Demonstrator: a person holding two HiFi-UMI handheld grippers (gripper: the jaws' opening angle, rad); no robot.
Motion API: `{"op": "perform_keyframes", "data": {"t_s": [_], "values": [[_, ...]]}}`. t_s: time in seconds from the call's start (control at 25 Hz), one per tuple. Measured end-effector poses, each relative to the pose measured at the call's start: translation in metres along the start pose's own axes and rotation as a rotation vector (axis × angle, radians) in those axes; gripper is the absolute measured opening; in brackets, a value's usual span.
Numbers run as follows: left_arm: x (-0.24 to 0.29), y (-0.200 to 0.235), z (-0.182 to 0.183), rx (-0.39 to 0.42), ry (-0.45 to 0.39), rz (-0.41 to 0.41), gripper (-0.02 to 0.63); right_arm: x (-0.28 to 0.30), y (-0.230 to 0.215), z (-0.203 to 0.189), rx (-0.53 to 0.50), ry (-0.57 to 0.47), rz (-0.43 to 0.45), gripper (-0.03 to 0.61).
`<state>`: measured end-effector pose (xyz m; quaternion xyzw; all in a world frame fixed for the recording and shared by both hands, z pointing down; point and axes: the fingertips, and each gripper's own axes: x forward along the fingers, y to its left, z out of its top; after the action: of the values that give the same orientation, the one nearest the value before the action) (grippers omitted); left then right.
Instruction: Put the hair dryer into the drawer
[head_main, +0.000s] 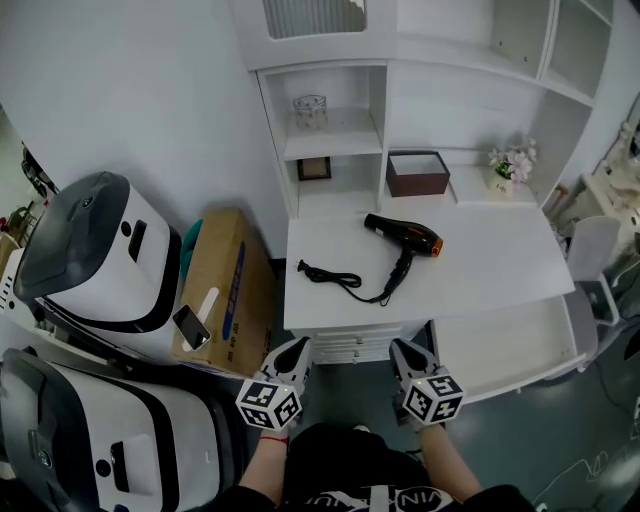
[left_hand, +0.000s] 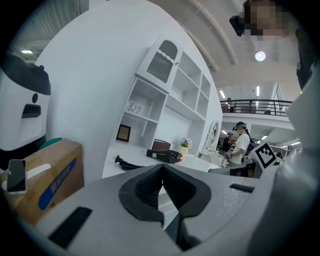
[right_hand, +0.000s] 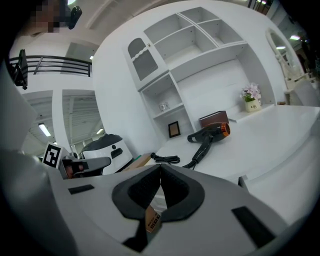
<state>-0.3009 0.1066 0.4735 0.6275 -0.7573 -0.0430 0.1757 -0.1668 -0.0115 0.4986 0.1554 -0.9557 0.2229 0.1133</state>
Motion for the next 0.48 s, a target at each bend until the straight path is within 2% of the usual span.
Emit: {"op": "perform_keyframes", "data": {"t_s": [0.28,0.48], "values": [[0.051,-0.003,0.007,0.047,0.055,-0.087,0.006,0.012,-0.031,0.015,0.068,-0.031,-0.063,0.005],[0.101,0.006,0.015,0.080,0.106,-0.179,0.008,0.030,-0.061,0.025,0.116,-0.043,-0.149,0.005]]}}
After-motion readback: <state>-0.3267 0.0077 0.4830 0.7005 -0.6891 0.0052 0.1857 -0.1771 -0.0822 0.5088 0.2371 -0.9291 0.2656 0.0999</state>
